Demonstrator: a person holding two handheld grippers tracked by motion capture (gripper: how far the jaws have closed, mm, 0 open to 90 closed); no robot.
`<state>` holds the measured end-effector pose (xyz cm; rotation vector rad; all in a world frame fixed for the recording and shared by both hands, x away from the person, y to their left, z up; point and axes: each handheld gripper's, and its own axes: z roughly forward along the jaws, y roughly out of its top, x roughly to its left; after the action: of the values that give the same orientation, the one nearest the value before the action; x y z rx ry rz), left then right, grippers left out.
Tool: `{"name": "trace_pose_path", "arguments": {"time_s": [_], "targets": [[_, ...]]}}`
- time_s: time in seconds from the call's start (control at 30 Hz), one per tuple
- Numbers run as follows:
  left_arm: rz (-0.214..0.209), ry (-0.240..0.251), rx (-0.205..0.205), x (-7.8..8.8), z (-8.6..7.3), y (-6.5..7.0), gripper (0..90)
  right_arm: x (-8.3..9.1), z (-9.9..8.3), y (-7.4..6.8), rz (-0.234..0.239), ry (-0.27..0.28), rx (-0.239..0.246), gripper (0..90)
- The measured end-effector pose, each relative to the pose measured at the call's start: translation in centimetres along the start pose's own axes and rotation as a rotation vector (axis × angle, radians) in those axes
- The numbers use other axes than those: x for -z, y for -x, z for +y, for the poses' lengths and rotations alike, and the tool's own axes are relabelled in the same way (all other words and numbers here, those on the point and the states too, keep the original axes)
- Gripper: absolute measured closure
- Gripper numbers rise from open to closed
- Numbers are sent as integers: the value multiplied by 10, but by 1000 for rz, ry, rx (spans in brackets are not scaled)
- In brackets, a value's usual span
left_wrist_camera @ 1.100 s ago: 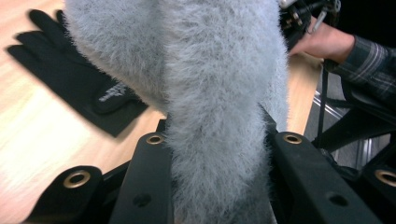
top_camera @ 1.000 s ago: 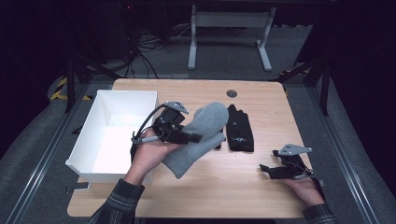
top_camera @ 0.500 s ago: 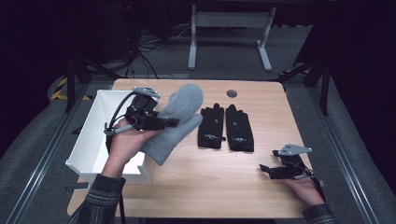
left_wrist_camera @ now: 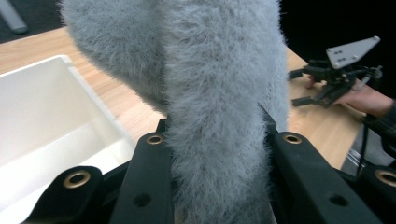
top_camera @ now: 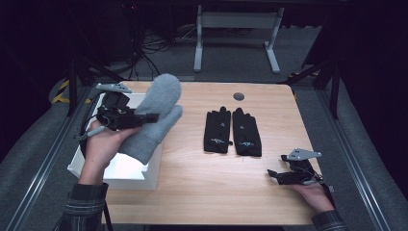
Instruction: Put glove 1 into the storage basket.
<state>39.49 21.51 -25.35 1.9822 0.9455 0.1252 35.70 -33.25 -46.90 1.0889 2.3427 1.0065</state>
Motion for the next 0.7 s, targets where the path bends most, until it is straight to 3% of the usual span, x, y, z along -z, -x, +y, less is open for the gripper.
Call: {"name": "trace_pose_path", "arguments": {"time_s": [0.13, 0.33, 0.7], "targets": [[23, 9, 27, 8, -6, -10, 705, 0, 0, 0, 0, 0, 0, 152], [78, 11, 96, 13, -23, -35, 705, 0, 0, 0, -1, 1, 2, 152], [166, -77, 229, -10, -59, -74, 705, 0, 0, 0, -1, 1, 2, 152]]}}
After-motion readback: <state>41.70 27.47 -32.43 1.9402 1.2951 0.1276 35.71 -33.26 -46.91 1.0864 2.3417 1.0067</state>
